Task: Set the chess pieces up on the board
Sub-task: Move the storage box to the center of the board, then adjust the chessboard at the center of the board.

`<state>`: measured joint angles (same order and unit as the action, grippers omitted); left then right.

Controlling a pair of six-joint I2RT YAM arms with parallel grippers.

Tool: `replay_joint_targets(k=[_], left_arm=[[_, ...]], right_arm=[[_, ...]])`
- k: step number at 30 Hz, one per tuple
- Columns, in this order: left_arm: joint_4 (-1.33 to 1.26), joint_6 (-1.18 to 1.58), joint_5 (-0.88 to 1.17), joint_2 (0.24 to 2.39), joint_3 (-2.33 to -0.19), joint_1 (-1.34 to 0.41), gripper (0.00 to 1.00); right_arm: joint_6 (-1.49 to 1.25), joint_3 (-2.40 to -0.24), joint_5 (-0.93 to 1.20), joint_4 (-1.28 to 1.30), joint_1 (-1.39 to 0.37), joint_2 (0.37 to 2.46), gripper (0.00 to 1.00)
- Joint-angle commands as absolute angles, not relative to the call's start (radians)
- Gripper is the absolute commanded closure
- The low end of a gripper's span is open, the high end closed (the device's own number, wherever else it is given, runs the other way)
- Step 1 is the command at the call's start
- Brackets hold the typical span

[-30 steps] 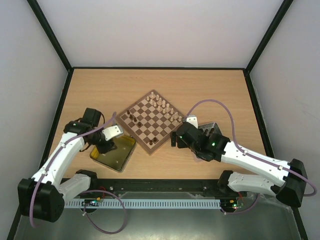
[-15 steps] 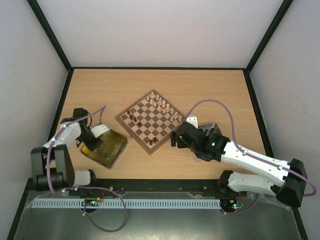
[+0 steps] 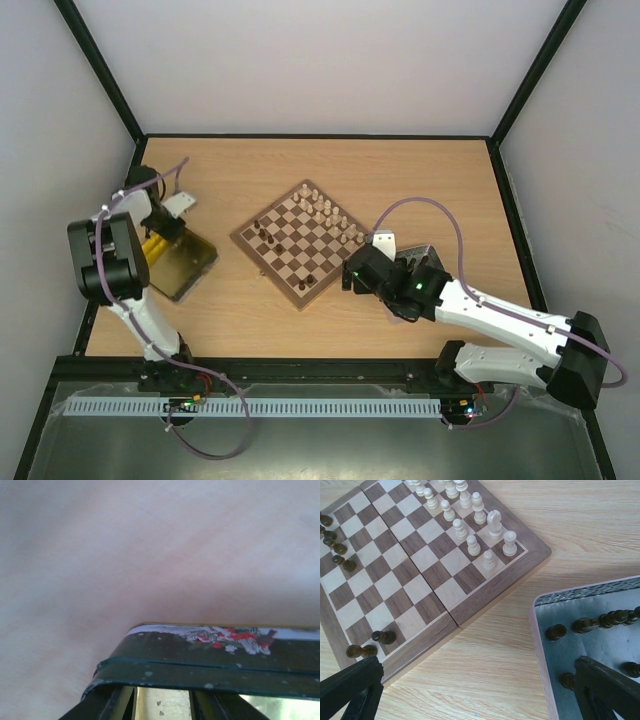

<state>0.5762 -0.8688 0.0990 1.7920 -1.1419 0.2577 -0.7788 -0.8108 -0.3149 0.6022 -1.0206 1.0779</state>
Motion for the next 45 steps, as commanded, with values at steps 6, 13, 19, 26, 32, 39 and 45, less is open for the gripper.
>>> replay_joint_targets(k=[6, 13, 19, 26, 32, 39, 45], left_arm=[[0.612, -0.676, -0.006, 2.206, -1.734, 0.263, 0.59], [0.612, -0.533, 0.061, 2.308, -2.092, 0.273, 0.52], [0.584, -0.535, 0.221, 2.026, -1.788, 0.275, 0.51], [0.476, -0.527, 0.427, 1.461, -1.218, 0.288, 0.53], [0.618, -0.542, 0.601, 1.176, -1.040, 0.288, 0.55], [0.588, -0.522, 0.625, 1.161, -0.924, 0.262, 0.68], [0.503, -0.473, 0.566, 1.315, -0.951, 0.202, 0.77]], right_arm=[[-0.792, -0.844, -0.362, 0.616, -0.990, 1.146, 0.00], [-0.797, -0.871, -0.367, 0.635, -0.954, 1.193, 0.00], [-0.850, -0.842, -0.373, 0.659, -0.891, 1.141, 0.00], [-0.922, -0.725, -0.282, 0.603, -0.825, 1.085, 0.12], [-0.925, -0.669, -0.229, 0.559, -0.799, 1.080, 0.20], [-0.873, -0.686, -0.165, 0.500, -0.798, 1.091, 0.30], [-0.846, -0.686, -0.089, 0.449, -0.798, 1.110, 0.46]])
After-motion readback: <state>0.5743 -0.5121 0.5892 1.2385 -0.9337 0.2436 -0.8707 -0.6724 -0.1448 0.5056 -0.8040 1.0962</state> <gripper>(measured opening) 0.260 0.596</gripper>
